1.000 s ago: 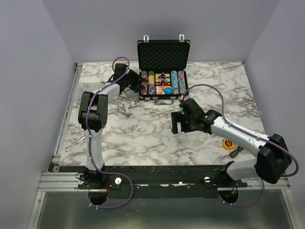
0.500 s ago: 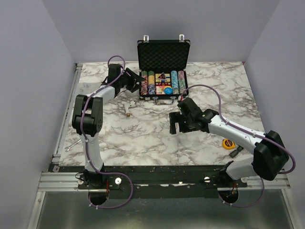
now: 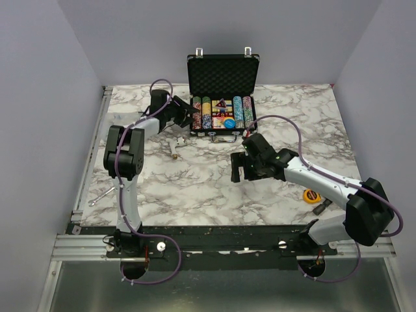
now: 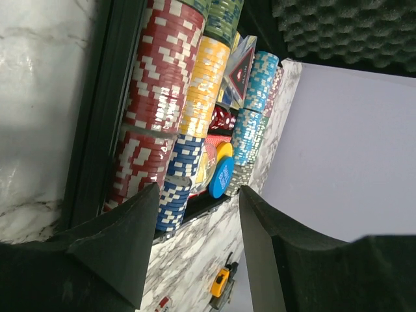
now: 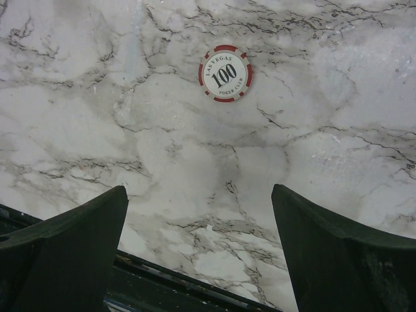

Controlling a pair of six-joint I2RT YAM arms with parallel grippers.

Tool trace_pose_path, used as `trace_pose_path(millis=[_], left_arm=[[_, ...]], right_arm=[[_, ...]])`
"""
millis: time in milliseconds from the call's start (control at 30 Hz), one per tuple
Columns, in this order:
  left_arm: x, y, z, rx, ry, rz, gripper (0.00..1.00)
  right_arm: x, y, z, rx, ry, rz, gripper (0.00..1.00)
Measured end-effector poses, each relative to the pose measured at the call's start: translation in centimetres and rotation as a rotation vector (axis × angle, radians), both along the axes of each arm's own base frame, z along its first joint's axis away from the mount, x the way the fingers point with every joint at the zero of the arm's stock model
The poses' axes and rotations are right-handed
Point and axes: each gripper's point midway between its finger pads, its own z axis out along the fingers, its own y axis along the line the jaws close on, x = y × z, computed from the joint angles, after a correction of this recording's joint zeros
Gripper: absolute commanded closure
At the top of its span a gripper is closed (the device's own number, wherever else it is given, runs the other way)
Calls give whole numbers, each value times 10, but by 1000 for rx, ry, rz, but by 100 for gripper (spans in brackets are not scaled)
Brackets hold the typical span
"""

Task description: Pack up texas hold em set

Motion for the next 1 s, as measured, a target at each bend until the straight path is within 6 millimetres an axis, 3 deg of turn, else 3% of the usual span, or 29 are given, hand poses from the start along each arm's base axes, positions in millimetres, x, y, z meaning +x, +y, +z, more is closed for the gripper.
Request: trace_pose_path(millis=[200, 367, 533, 767, 867, 1000], left_arm=[[4, -1, 0, 11, 0, -7, 47], [-13, 2, 8, 26, -5, -21, 44], [-48, 4, 53, 24, -60, -48, 39], [-116, -5, 149, -3, -256, -160, 29], [-139, -15, 173, 31, -329, -242, 29], [-156, -26, 189, 100, -403, -341, 29]], right_arm=[[0, 0, 4, 9, -9, -1, 5], [0, 0, 7, 18, -16, -5, 5], [2, 0, 4, 20, -2, -54, 5], [25, 9, -11, -47, 76, -209, 5], [29, 12, -23, -71, 126, -278, 5], [35, 19, -40, -120, 208, -378, 6]])
